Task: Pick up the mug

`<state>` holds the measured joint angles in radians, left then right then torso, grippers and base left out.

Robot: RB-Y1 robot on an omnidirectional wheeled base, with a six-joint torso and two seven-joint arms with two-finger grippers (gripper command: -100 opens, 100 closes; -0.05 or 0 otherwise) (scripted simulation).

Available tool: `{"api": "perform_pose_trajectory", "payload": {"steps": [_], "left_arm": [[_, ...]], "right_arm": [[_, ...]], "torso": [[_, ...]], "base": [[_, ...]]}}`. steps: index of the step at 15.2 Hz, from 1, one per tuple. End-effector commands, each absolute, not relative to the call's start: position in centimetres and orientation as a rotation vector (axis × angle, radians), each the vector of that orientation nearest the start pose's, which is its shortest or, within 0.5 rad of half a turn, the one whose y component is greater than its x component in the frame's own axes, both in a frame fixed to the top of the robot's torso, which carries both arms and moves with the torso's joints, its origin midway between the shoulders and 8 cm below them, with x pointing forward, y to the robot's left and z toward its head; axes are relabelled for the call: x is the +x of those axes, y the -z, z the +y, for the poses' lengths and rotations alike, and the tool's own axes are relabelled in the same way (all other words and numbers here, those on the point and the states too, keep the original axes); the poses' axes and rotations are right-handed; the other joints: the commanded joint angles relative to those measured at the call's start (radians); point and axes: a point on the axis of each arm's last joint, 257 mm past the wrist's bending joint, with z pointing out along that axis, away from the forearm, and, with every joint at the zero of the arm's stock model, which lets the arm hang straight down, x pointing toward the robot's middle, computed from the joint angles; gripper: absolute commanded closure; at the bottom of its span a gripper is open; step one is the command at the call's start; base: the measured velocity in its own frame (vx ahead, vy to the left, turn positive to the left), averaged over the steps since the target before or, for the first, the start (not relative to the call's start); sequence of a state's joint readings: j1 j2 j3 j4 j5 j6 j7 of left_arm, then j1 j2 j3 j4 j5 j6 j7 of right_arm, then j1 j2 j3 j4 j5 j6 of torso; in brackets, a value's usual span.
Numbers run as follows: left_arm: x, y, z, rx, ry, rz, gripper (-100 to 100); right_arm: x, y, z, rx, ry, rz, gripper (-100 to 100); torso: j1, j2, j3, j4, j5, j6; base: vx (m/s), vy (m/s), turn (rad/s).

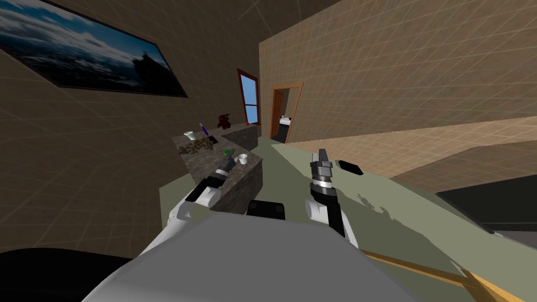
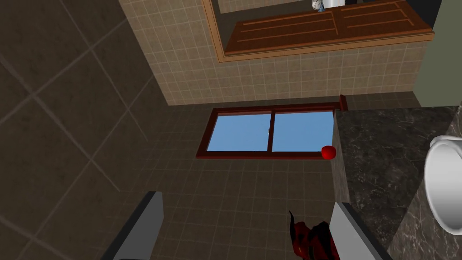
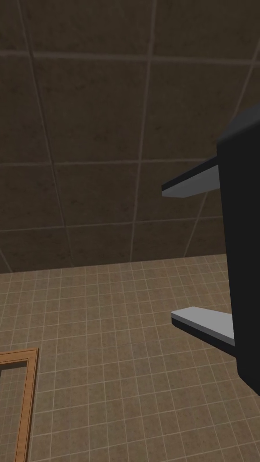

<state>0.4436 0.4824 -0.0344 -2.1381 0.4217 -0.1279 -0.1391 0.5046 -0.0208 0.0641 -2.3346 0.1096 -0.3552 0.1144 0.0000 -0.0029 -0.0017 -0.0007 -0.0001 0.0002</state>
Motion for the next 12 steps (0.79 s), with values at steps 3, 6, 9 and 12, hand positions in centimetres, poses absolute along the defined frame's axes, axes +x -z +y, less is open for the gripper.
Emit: {"api": "perform_pose_trajectory", "payload": {"steps": [3, 6, 9, 12], "left_arm": [[42.5, 13.6, 29.4, -0.928, 1.240, 1.315, -100], [42.9, 15.2, 29.9, -0.963, 1.218, 1.384, -100], [43.2, 16.9, 30.6, -0.999, 1.191, 1.454, -100], [43.5, 19.5, 32.0, -1.067, 1.143, 1.558, -100]], "right_arm": [[36.0, -1.7, -24.8, 0.607, -1.161, 0.783, 0], [36.0, -1.7, -24.8, 0.607, -1.161, 0.783, 0], [36.0, -1.7, -24.8, 0.607, -1.161, 0.783, 0], [36.0, -1.7, -24.8, 0.607, -1.161, 0.783, 0]], "torso": [[0.000, 0.001, 0.000, 0.000, 0.000, 0.000], [0.000, 0.001, 0.001, 0.000, 0.000, 0.000], [0.000, 0.000, 0.000, 0.000, 0.000, 0.000], [-0.001, -0.001, 0.000, 0.000, 0.000, 0.000]], "base": [[0.020, -0.006, -0.031], [0.021, -0.003, -0.055], [0.025, -0.005, -0.047], [0.049, -0.011, -0.083]]}}
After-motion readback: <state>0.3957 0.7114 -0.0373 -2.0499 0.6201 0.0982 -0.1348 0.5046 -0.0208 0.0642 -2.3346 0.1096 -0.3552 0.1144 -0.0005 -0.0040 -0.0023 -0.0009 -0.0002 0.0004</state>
